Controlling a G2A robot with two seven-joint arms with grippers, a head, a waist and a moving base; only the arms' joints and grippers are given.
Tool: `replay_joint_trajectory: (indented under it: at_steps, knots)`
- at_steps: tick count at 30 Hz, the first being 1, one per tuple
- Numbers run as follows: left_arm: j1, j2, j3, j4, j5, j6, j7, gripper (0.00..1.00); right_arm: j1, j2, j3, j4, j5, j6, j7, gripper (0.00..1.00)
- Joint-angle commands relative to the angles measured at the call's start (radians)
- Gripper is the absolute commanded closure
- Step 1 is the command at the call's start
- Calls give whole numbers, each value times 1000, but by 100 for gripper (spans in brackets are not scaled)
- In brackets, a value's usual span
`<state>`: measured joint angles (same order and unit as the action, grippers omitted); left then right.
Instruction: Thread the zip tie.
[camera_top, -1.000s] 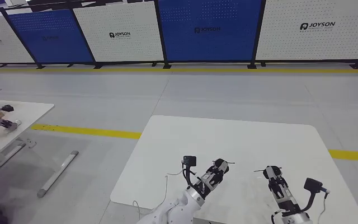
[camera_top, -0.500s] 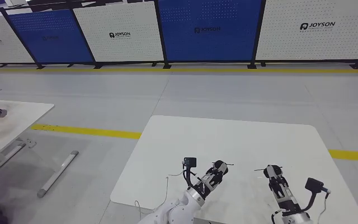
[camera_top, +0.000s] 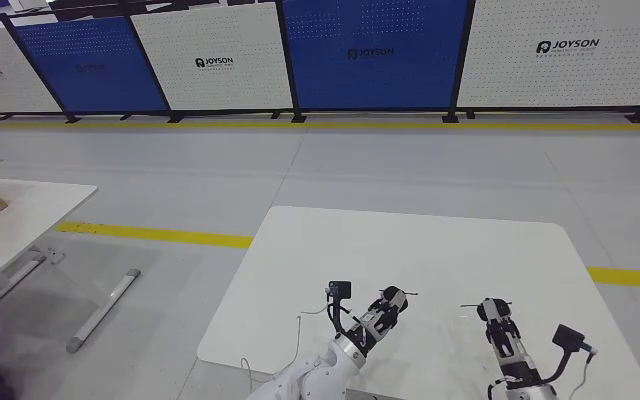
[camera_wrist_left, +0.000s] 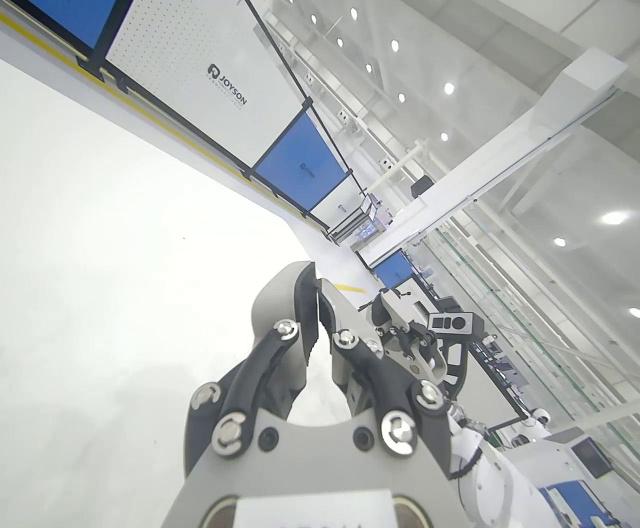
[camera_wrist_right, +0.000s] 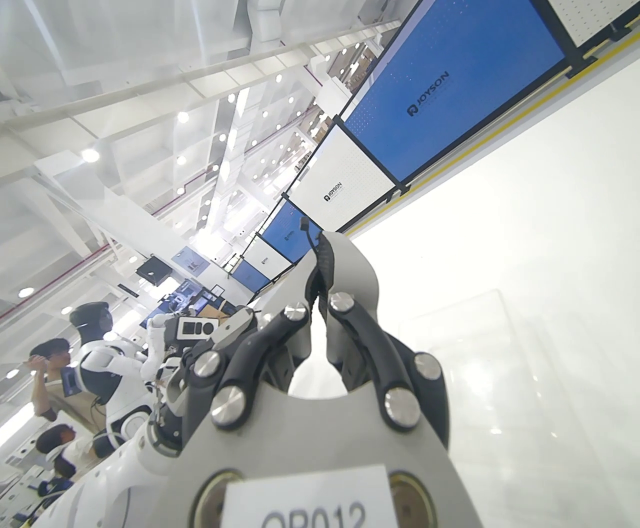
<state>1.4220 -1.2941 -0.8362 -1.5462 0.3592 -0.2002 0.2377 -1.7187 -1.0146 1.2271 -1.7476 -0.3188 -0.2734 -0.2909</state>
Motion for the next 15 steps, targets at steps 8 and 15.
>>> replay_joint_trajectory:
  at_steps: [8, 15]
  knots:
    - [0, 0, 0, 0, 0, 0, 0, 100, 0, 0, 0, 0, 0, 0, 0, 100]
    - [0, 0, 0, 0, 0, 0, 0, 100, 9, -11, -20, 9, -75, 27, -46, 100]
